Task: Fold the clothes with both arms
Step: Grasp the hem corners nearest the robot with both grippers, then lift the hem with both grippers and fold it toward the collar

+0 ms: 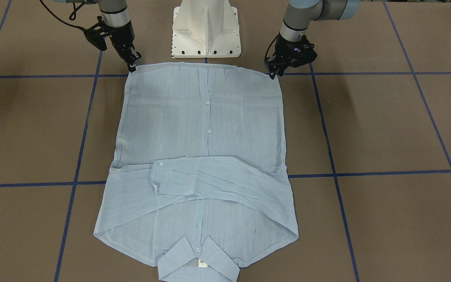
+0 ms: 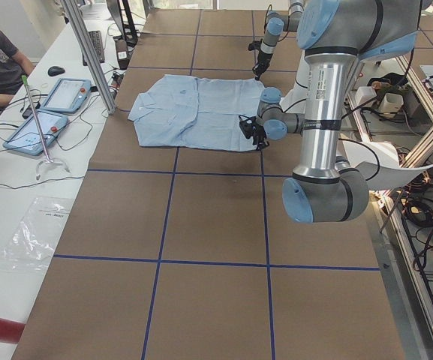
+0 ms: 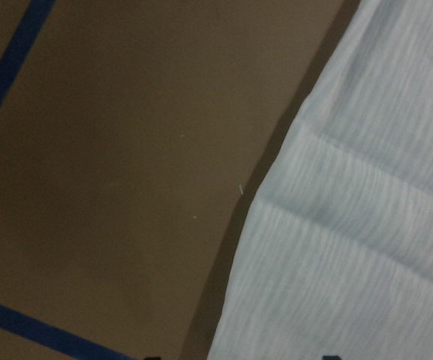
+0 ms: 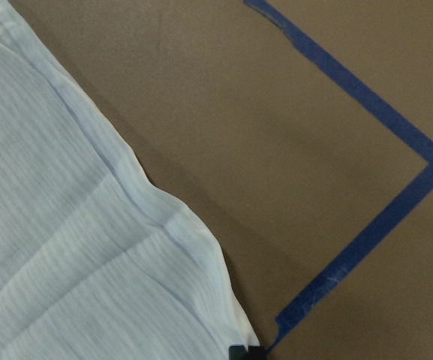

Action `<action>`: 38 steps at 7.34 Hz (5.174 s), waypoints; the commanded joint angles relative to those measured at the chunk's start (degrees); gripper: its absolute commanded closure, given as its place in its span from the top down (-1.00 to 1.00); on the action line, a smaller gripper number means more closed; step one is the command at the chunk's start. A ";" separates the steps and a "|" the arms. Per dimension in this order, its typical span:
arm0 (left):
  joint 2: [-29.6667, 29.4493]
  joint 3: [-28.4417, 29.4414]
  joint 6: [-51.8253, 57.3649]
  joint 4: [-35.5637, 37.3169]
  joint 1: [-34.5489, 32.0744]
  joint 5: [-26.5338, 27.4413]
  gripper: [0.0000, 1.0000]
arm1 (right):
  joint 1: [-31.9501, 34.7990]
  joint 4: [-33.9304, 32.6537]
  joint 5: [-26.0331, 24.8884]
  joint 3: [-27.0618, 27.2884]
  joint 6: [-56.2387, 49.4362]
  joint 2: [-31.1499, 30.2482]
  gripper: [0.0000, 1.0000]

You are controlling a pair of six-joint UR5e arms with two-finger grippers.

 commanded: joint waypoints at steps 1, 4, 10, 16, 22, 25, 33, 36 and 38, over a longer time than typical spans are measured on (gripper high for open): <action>-0.05 0.32 0.00 0.00 0.00 -0.07 -0.19 | 0.00 -0.08 0.00 -0.04 0.00 -0.04 -1.00; -0.23 0.33 0.00 0.00 0.18 -0.16 -0.19 | 0.00 0.01 0.00 -0.04 0.00 -0.04 -1.00; -0.32 0.50 0.00 0.09 1.15 -0.33 -0.45 | 0.00 0.01 0.00 0.04 0.00 0.05 -1.00; -0.49 -2.47 -0.78 0.00 1.15 -0.86 -1.00 | 0.17 -0.08 0.00 1.70 0.00 -0.56 -1.00; -0.49 -14.87 -12.74 2.53 5.80 -3.50 -1.00 | -3.25 -0.08 1.23 14.09 0.00 -10.14 -1.00; -1.02 -15.76 -7.60 4.57 -1.80 -3.67 -1.00 | 4.61 -0.08 1.40 15.69 -0.87 -8.23 -1.00; -18.73 4.14 7.81 6.15 -22.22 -3.94 -1.00 | 33.46 -5.33 12.30 -5.89 -15.61 15.99 -1.00; -20.00 14.69 13.79 -1.10 -27.06 -3.85 -1.00 | 37.25 -6.50 12.65 -15.83 -18.62 24.29 -1.00; -20.53 19.82 14.15 -6.76 -29.08 -3.76 -1.00 | 39.44 -6.24 14.40 -23.21 -20.03 28.94 -1.00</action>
